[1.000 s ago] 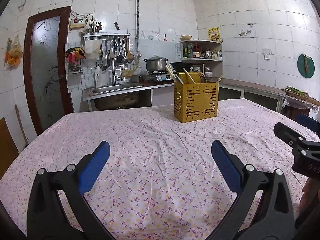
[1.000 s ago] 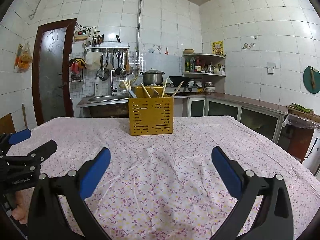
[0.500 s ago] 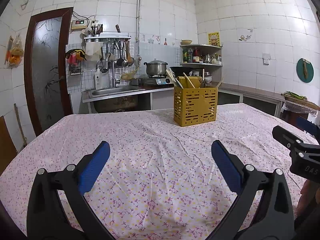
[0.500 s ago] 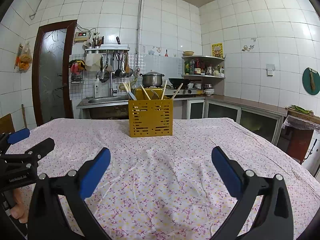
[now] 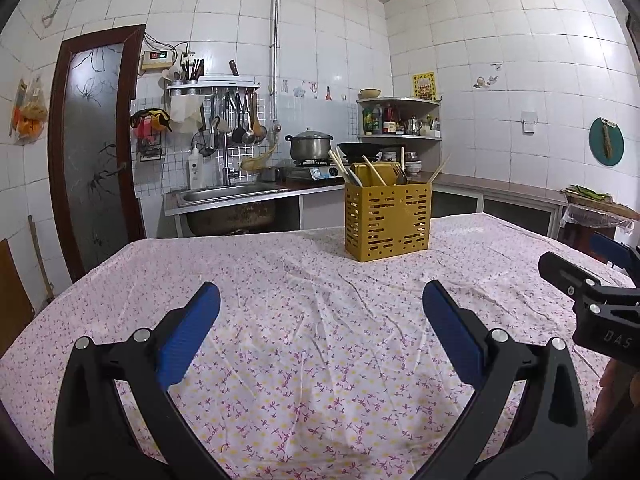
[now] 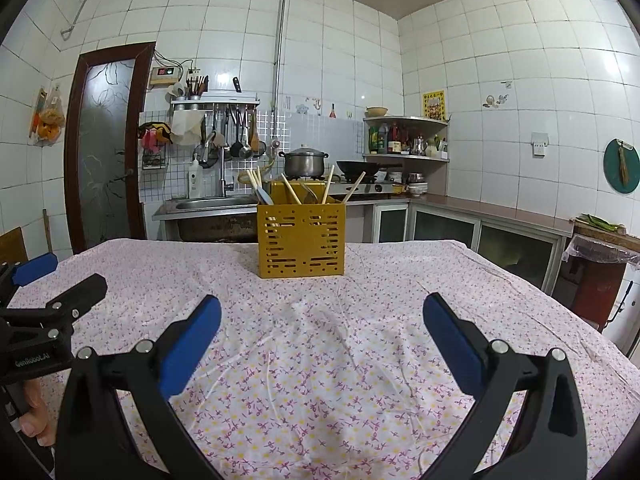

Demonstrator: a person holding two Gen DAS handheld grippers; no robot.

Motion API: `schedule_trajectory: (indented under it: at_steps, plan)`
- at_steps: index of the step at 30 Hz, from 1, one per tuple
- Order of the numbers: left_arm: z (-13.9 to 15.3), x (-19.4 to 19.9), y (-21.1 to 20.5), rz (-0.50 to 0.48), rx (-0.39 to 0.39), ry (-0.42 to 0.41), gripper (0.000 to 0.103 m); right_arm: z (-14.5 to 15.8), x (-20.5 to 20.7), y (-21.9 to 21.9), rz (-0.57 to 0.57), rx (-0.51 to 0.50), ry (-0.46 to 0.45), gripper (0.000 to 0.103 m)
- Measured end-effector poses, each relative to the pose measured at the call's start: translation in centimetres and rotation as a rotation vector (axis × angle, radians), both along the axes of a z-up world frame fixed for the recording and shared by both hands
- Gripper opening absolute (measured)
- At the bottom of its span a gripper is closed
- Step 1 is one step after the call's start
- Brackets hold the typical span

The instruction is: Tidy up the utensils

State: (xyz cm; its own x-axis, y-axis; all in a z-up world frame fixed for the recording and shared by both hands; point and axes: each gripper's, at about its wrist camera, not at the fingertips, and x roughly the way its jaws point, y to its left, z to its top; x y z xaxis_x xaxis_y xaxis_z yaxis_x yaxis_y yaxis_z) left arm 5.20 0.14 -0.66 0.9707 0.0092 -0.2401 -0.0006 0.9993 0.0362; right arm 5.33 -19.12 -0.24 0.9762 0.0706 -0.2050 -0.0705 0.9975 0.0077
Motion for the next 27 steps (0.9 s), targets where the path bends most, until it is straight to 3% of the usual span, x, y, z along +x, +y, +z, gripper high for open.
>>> schedule_trajectory:
  at_steps: [27]
  plan:
    - [-0.05,0.01,-0.10,0.002,-0.003,0.005,0.098,0.28,-0.07,-0.09,0.002,-0.004,-0.002,0.099]
